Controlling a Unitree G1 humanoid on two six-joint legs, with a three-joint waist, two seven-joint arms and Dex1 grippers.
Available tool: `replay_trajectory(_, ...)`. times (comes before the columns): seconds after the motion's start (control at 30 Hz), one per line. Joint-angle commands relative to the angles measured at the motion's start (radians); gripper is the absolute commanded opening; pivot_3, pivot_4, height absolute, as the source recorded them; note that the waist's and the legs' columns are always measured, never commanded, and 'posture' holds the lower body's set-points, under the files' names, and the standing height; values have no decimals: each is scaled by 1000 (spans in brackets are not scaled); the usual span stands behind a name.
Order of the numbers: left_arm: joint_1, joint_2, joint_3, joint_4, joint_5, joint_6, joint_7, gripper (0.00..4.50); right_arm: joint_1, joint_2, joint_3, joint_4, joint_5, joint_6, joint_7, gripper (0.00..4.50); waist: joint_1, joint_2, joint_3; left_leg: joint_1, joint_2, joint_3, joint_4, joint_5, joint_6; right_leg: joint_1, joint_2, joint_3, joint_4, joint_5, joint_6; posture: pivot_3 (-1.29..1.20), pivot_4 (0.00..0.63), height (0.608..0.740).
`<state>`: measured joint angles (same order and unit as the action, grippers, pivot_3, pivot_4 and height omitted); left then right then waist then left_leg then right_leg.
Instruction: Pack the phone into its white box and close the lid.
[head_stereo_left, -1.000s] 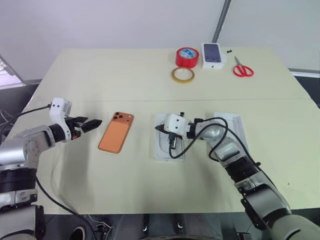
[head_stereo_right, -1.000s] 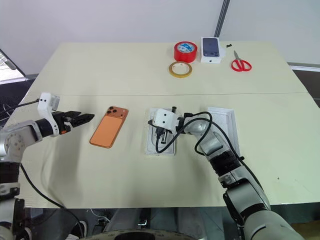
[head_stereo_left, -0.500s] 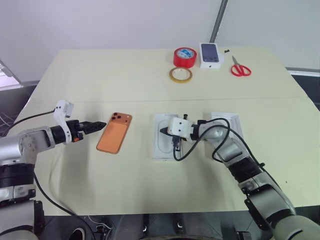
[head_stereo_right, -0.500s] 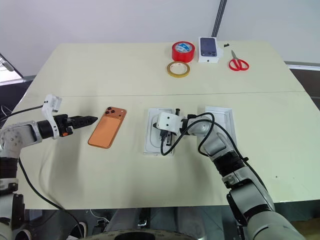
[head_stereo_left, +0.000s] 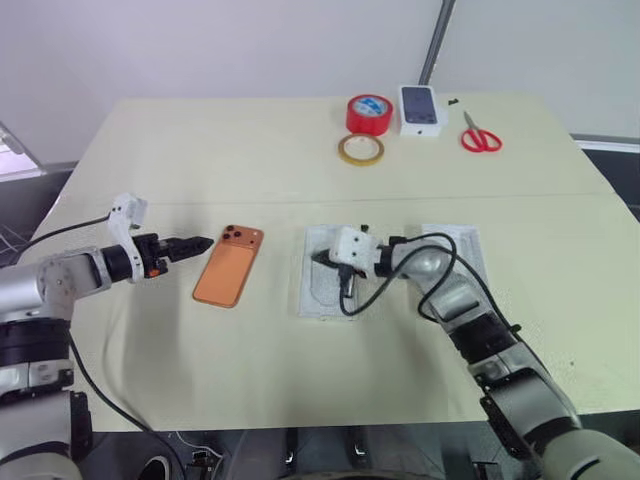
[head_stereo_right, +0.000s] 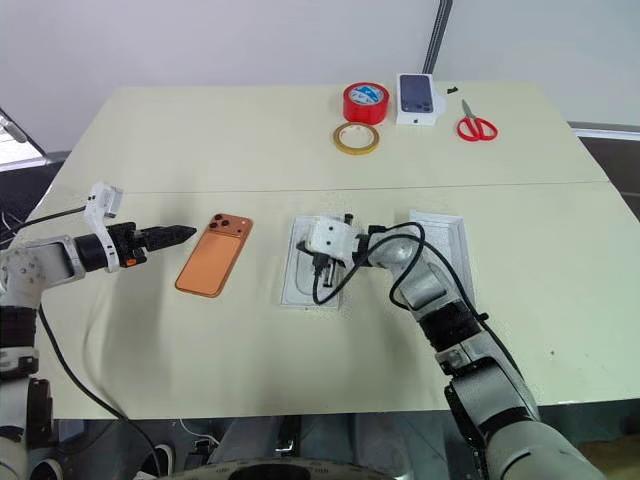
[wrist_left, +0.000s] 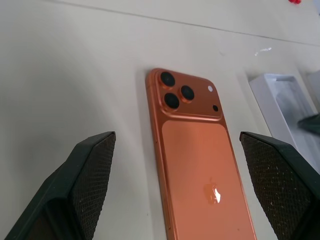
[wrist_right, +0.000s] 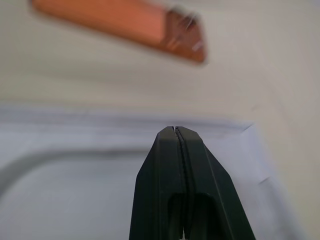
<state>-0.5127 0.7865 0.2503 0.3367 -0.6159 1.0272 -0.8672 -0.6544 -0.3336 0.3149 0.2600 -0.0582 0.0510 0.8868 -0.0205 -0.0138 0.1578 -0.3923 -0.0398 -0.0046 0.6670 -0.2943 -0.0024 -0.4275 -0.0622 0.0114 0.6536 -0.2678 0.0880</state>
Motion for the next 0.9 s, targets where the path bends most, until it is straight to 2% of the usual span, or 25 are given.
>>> replay_trajectory(0.03, -36, 39, 9, 36, -7, 21, -44, 4166, -62, 45, -42, -55, 44, 16, -33, 30, 0, 0, 0, 0, 0, 0, 0, 0, 0, 0, 0, 0, 0, 0, 0, 0, 150, 740)
replay_trajectory(0.2, -68, 62, -36, 109, 6, 32, -125, 4166, -141, 112, 27, -60, -17, 123, -62, 30, -1, 0, 0, 0, 0, 0, 0, 0, 0, 0, 0, 0, 1, 0, 0, 0, 150, 740)
replay_trajectory(0.4, -113, 76, -150, 200, 56, 30, -236, 4166, -195, 186, 189, 21, -80, 328, 17, 30, -2, 0, 0, 0, 0, 0, 0, 0, 0, -1, 0, 0, 2, 0, 0, 0, 150, 740)
replay_trajectory(0.6, -126, 54, -244, 254, 119, 9, -300, 4166, -229, 282, 252, 145, -115, 349, -2, 30, -2, 0, 0, 0, -1, 0, 0, 0, 0, -2, 0, 0, 3, 0, 0, 0, 150, 740)
replay_trajectory(0.73, -119, 28, -281, 268, 147, 12, -323, 4166, -222, 300, 300, 202, -179, 304, -41, 30, -3, 0, -1, 0, -1, 0, 0, 0, 0, -2, -1, 0, 6, 0, 0, 0, 150, 740)
replay_trajectory(0.9, -90, -28, -324, 258, 175, 36, -329, 4166, -223, 312, 290, 244, -193, 274, -66, 30, -2, 5, -9, 2, -2, 0, 0, 0, 0, -1, -1, 0, 8, 0, 0, 0, 150, 740)
